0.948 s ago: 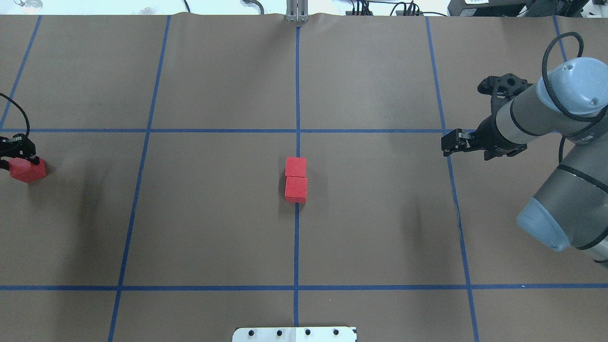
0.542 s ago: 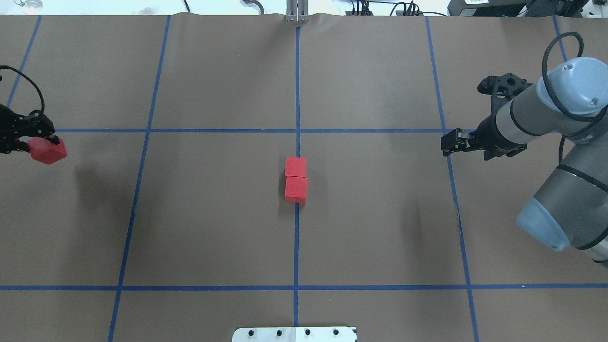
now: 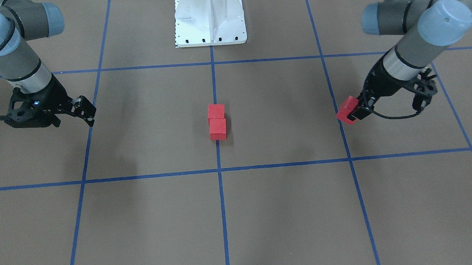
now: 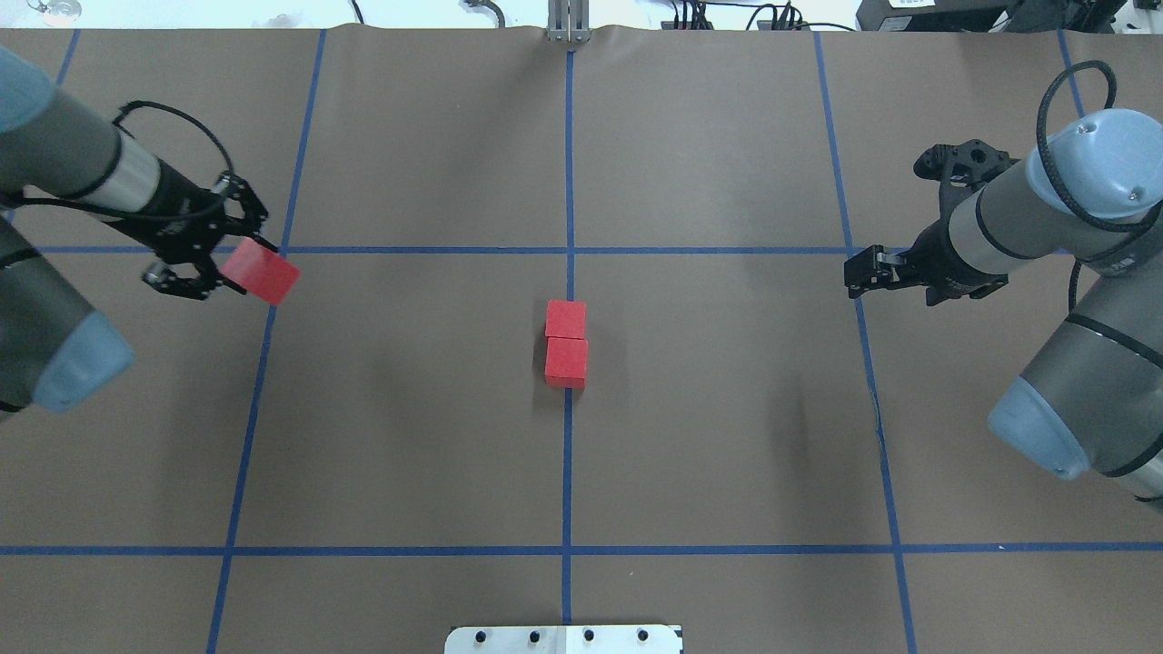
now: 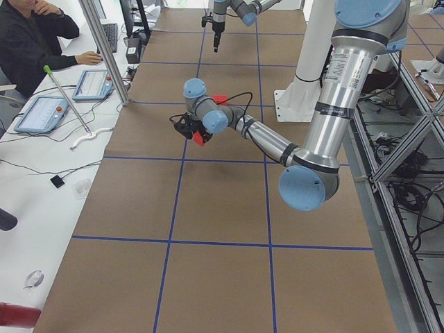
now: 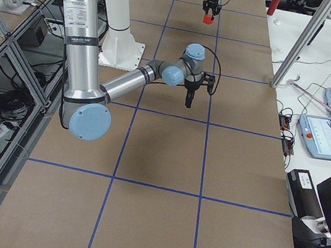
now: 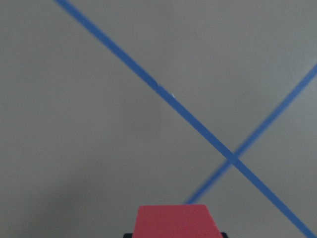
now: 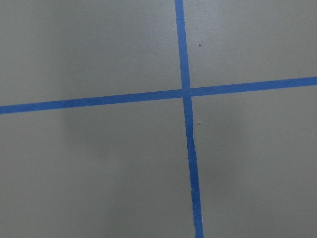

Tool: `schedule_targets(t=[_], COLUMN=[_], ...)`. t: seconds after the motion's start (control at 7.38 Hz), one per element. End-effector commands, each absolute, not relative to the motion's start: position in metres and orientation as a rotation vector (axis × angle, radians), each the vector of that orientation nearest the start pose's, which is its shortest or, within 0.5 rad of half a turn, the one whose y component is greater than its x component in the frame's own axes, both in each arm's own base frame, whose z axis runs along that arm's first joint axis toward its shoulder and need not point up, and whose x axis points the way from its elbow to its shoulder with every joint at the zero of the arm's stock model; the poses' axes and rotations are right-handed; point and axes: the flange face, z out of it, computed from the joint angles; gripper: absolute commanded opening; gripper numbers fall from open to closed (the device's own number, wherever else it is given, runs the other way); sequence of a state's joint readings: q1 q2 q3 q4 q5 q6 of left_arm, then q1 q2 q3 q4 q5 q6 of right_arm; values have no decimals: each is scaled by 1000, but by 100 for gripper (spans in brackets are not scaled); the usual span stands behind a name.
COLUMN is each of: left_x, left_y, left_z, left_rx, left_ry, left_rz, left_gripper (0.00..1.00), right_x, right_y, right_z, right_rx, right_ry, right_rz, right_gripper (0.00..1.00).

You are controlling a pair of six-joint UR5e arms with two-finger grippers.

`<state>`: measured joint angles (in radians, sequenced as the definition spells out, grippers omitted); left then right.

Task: Form red blocks into L shape at center
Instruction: 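Carry the cube with the left gripper toward the two-cube column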

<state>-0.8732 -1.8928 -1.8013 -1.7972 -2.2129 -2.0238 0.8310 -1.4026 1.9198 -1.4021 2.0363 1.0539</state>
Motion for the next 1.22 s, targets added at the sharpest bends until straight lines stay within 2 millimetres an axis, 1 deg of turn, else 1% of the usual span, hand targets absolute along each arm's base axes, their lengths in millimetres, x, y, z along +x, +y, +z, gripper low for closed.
schedule_targets(t=[0.0, 0.14, 0.27, 0.41, 0.54, 0.68, 0.81, 0.95, 1.08], left_x=[436, 463, 494, 517, 539, 549, 563, 572, 572], left_y=[-491, -513, -519, -526, -507, -505, -516, -521, -521], left_z=[261, 239, 230, 222, 221, 215, 213, 209, 207], left_rx=[-549, -579, -607, -618, -642, -637, -636, -637, -640], left_ry=[780, 736, 700, 676, 651, 669, 655, 658, 661], left_rz=[-1138, -1205, -1240, -1253, -1259, -1251, -1259, -1260, -1264], left_gripper=[0, 0, 0, 0, 0, 0, 0, 0, 0], right_x=[-302, -303, -304, -303, -303, -304, -303, -303, -304], right_y=[-465, -465, -466, -466, -465, -465, -466, -465, -465], right_z=[398, 398, 400, 399, 399, 399, 400, 399, 399], right_rx=[76, 75, 72, 73, 73, 73, 72, 74, 73], right_ry=[-793, -792, -788, -790, -790, -790, -789, -792, -792], right_rz=[142, 143, 144, 143, 145, 142, 145, 144, 143], right_gripper=[100, 100, 100, 100, 100, 100, 100, 100, 100])
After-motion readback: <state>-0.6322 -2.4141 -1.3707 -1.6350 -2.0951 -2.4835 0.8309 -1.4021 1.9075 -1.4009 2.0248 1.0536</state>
